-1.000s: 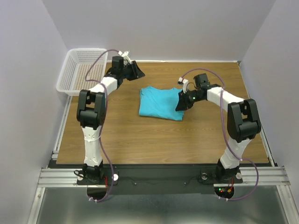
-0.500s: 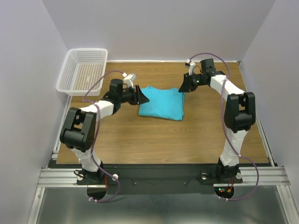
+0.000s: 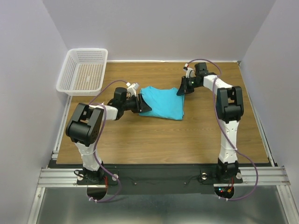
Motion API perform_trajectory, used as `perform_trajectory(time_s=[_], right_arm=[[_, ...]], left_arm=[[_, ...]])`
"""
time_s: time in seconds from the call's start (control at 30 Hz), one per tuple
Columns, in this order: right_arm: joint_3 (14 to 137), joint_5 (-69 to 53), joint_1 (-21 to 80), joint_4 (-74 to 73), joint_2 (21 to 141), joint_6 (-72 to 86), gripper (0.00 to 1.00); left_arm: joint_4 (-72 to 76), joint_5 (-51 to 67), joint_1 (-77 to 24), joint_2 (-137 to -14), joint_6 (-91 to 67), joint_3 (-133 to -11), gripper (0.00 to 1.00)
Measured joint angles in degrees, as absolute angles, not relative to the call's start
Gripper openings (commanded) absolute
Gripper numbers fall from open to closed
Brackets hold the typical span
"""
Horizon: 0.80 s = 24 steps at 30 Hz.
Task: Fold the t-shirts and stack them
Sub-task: Neatly place the folded tshirt to the corner
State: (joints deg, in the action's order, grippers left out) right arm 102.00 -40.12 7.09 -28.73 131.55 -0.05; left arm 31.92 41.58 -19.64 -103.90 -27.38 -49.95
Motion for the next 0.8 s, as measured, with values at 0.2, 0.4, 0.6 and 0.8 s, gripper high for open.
perform_trajectory(time_s=[0.2,0.4,0.6,0.8], right_arm=[[103.81,-36.99,6.70,-28.71,133.27,3.31,0.12],[103.83,-37.26,6.11,-28.69,133.60,4.54,0.14],[103.83,-38.11,5.96,-29.23,132.51,1.67,0.35],[99.48,-35.75,4.82,-29.43,120.53,-3.49,0.61]], left_arm=[[33.06,40.29,-19.57,-105.69,-29.21,-45.19,0.47],[36.88,39.86,-19.38,-105.69,-30.72,-43.22,0.47],[35.51,38.28,-19.38,-102.78,-30.02,-42.65,0.51],[28.14,30.30,-19.35,-84.01,-26.26,-42.68,0.84]])
